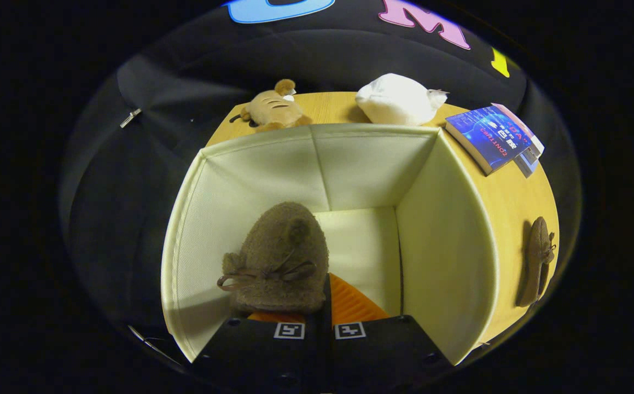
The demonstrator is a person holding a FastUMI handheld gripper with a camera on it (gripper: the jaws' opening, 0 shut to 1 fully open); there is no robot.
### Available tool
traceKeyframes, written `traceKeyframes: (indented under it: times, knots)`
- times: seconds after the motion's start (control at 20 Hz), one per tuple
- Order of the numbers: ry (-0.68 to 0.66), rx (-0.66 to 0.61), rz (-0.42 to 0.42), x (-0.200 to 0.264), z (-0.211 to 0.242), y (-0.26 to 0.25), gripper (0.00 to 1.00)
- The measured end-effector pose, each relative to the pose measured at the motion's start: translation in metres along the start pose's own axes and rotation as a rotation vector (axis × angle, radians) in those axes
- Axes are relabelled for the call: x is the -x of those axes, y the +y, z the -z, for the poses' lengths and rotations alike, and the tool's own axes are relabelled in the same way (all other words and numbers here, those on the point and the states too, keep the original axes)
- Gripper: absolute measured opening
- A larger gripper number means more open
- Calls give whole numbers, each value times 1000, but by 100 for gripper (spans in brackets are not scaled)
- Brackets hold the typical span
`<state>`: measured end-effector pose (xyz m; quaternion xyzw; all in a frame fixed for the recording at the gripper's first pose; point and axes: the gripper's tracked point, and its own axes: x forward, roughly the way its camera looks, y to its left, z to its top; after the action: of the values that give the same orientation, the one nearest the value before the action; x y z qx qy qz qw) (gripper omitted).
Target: Open the storage box then place both shoes into the box .Put the left shoe in first, then the right shoe, with the right side of both shoes facing outward in a uniform manner.
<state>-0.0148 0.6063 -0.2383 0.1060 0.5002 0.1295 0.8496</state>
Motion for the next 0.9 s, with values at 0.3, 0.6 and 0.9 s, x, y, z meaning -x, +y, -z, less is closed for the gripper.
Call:
traceKeyframes:
  times: [0.3,0.6,0.9]
  knots:
    - [46,4,-74,-4,8,14,18]
    - [55,55,-172,14,12,22,70]
    - [-113,173,-311,85,-22,12,95]
